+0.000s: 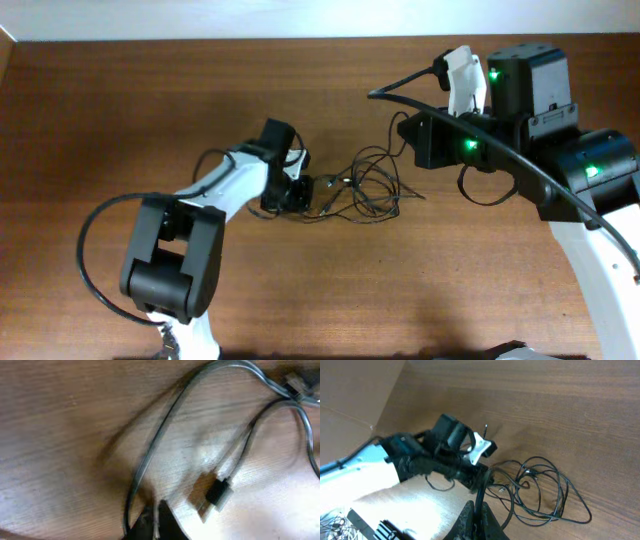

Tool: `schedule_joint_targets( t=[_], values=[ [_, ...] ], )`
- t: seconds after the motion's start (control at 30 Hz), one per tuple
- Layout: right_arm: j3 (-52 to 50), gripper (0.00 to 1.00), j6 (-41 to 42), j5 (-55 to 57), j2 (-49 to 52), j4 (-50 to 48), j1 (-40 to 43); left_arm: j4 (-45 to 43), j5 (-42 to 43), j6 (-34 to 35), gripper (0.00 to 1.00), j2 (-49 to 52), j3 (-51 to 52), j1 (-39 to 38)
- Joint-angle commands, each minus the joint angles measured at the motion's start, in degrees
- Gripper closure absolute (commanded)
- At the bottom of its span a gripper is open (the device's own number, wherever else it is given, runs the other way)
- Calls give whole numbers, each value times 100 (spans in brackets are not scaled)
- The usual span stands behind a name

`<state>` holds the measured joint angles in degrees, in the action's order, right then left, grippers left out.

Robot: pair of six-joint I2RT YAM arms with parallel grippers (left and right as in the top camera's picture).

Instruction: Untangle cables

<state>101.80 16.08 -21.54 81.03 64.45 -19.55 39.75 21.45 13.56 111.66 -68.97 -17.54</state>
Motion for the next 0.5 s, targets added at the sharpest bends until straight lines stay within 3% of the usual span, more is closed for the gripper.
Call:
schedule_joint_targets(
  t=[0.0, 0.07, 0.1, 0.27, 0.47],
  values=[
    [118, 96, -52, -72, -63, -61, -31, 494, 1757, -846, 72, -109, -962, 315],
    [118, 96, 341, -72, -63, -181, -26, 820, 2876, -1547, 51, -223, -1346, 363],
    [118, 96, 616, -74, -63, -313, -26, 852, 3252, -1692, 45, -254, -1401, 361],
    [118, 96, 1478, -704, -63, -1139, -26, 872, 3421, -1690, 35, -249, -1335, 125],
    [118, 96, 1937, -1941, -63, -2481, -28, 621, 3139, -1550, 35, -249, -1335, -367]
  ],
)
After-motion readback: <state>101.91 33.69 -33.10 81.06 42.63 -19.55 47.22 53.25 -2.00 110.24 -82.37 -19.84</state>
